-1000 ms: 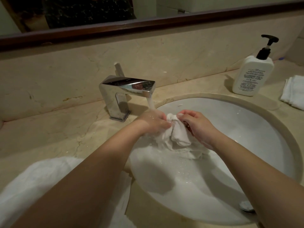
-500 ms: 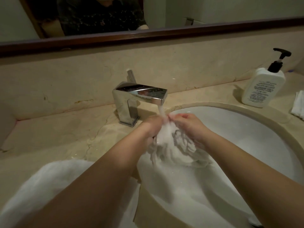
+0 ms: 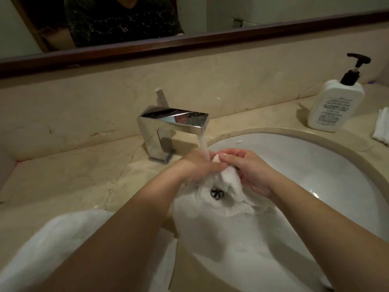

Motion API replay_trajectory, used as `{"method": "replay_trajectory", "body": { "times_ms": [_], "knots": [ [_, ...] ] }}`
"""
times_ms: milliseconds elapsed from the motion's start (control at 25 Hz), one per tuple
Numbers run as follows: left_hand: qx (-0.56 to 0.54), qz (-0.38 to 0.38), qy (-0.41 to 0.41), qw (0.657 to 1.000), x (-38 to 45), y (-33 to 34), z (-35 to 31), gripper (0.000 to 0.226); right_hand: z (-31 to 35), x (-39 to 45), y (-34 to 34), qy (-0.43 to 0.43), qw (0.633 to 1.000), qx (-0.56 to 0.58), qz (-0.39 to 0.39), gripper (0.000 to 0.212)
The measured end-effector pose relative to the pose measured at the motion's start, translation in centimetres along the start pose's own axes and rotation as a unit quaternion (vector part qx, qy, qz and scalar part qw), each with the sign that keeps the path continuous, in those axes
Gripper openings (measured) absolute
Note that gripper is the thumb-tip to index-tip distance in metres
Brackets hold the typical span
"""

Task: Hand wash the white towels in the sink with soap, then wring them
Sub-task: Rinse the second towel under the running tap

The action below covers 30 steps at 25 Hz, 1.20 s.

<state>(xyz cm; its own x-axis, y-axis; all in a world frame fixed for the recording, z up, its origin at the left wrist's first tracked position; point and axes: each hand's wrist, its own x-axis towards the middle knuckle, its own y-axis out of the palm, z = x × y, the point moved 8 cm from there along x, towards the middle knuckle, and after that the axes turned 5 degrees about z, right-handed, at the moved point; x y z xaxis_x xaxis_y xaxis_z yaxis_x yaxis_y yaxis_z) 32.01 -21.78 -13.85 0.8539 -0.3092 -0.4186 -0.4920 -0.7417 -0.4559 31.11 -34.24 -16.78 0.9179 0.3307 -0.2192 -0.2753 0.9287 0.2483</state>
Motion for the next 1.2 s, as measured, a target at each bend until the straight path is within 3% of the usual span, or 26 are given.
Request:
{"method": "replay_trajectory", "body": {
  "times_ms": [80,160,240,320,400,520,640,760,840,920,1040,1200],
  "knots": [
    [-0.015,-0.013,-0.021,1.000,-0.2,-0.4,0.9,0.026,1.4,-0.3,-1.0,-0.032,0.990,-0.129,-0.053,0.022],
    [-0.058,-0.062,-0.035,0.996,-0.4,-1.1,1.2,0.034,1.5,-0.6,-2.0,0.008,0.967,-0.247,-0.058,0.029],
    [-0.098,-0.097,-0.034,0.990,-0.5,-1.4,0.8,0.038,0.7,-1.0,-1.9,0.064,0.975,-0.213,-0.007,0.031],
    [-0.089,-0.103,-0.046,0.990,-0.8,-1.3,0.5,0.038,1.1,-0.9,-1.6,0.023,0.994,-0.106,0.005,0.017],
    [-0.070,-0.056,-0.070,0.993,-0.8,-0.8,0.8,0.041,2.0,-0.8,-1.2,-0.026,0.999,-0.029,0.002,0.014],
    [-0.048,0.005,0.016,0.999,-0.8,-0.1,-0.5,0.030,2.0,-0.6,-0.5,-0.039,0.999,0.010,0.012,0.030],
    [-0.084,0.027,0.046,0.995,-0.5,0.5,-0.7,0.035,2.1,-0.9,-0.9,-0.032,0.998,0.050,0.002,0.027],
    [-0.132,-0.092,0.016,0.987,-0.5,-0.8,-0.2,0.033,0.8,-1.0,-1.1,0.041,0.996,-0.068,0.033,0.039],
    [-0.182,-0.130,0.012,0.975,-0.6,-1.4,0.0,0.022,0.0,-1.4,-1.1,0.084,0.978,-0.182,0.063,0.047],
    [-0.154,-0.134,0.001,0.979,-0.6,-1.5,0.1,0.027,1.0,-1.3,-1.8,0.051,0.981,-0.188,0.022,0.042],
    [-0.003,-0.123,-0.010,0.992,0.1,-1.4,0.2,0.041,3.2,-1.5,-1.4,-0.030,0.989,-0.146,-0.021,0.027],
    [-0.037,-0.041,0.028,0.998,0.4,0.1,-1.1,0.039,2.0,-1.1,-0.7,0.035,0.991,-0.123,-0.049,0.044]
  ]
}}
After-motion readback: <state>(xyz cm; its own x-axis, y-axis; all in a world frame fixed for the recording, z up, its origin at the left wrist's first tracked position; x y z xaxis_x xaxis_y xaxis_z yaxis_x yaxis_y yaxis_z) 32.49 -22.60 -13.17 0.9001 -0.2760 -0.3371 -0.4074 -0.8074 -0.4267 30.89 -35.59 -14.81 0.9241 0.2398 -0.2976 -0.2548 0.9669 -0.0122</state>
